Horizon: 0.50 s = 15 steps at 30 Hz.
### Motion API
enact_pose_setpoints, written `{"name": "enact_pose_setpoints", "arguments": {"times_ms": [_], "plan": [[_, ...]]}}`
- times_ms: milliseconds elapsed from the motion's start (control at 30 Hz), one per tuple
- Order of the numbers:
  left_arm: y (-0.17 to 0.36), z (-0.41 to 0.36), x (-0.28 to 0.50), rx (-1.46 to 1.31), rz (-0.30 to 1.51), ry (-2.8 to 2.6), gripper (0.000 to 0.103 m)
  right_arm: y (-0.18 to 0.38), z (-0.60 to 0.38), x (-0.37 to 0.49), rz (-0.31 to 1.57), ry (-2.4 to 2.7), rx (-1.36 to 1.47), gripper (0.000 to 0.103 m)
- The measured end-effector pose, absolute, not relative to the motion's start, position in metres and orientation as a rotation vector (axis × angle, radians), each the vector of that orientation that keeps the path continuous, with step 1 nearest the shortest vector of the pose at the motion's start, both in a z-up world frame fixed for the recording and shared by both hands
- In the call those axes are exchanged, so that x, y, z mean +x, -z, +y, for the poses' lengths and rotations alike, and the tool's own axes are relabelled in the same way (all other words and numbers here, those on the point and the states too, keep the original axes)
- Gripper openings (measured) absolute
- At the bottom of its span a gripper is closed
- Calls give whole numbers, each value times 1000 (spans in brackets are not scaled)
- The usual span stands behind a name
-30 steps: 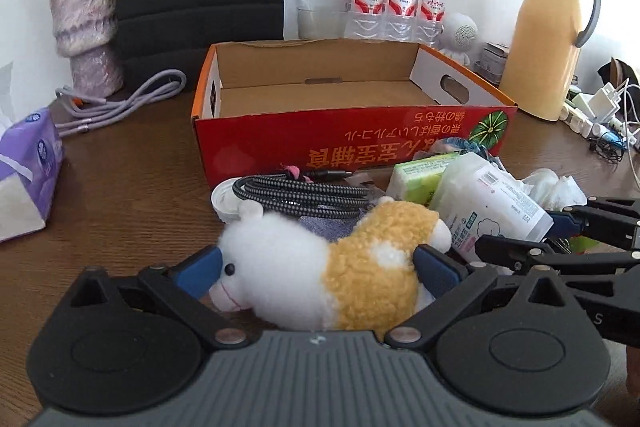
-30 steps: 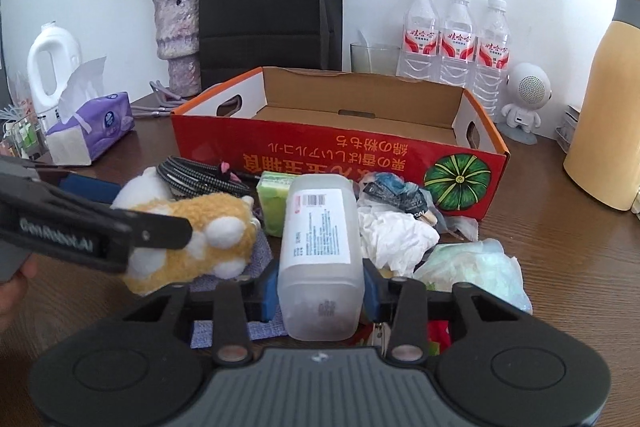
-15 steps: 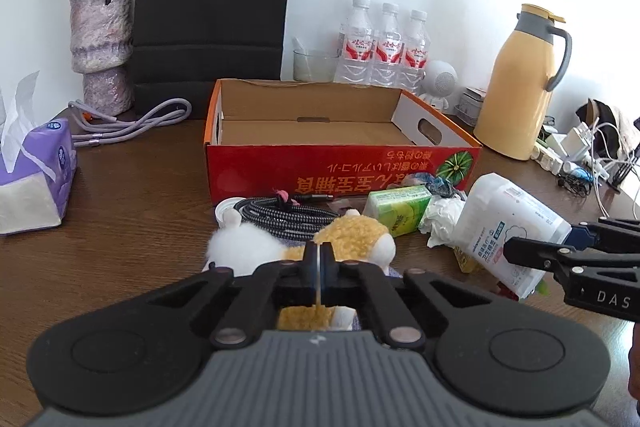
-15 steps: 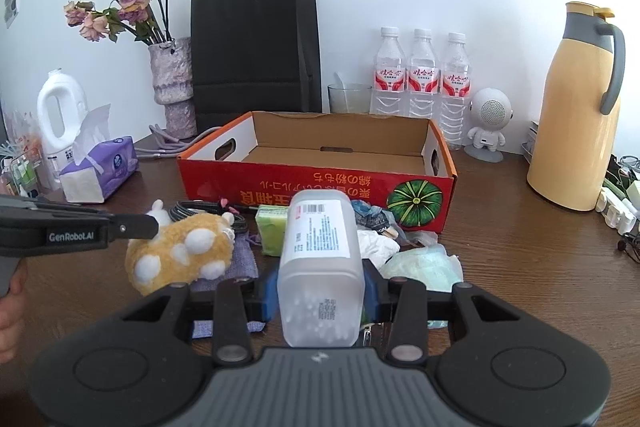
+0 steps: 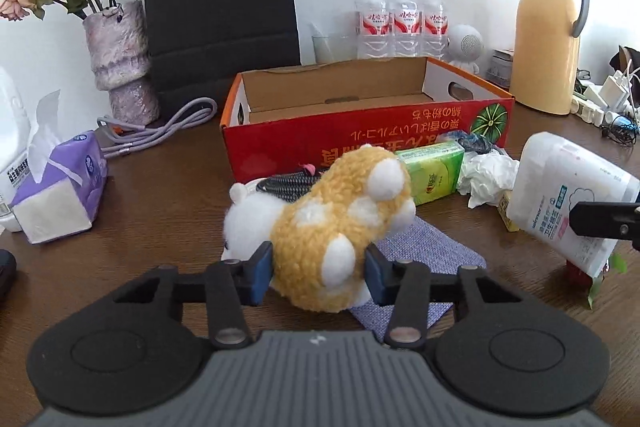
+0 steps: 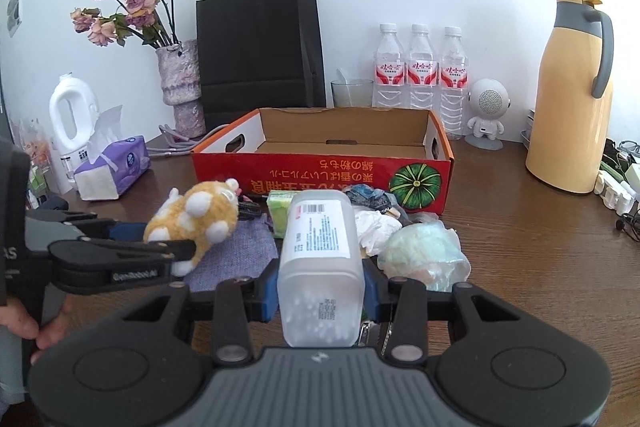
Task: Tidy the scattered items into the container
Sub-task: 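Carry plush with left tool into the cardboard box while right drops the container there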
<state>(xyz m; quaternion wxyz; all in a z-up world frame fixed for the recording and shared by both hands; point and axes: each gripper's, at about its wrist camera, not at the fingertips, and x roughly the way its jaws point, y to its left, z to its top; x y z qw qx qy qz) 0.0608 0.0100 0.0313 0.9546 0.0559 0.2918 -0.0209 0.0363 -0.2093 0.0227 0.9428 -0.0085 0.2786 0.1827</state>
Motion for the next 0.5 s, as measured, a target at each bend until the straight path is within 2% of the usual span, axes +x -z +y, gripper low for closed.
{"name": "enact_pose_setpoints", "arguments": {"times_ms": [267, 433, 500], "plan": [[-91, 19, 18, 156, 393, 91, 45, -35, -215, 32, 529, -393, 5, 39], [-128, 13, 74, 353, 301, 242, 46, -71, -220, 65, 492, -401, 13, 39], [-134, 7, 112, 441, 324, 303, 46, -89, -221, 91, 474, -366, -10, 39]]}}
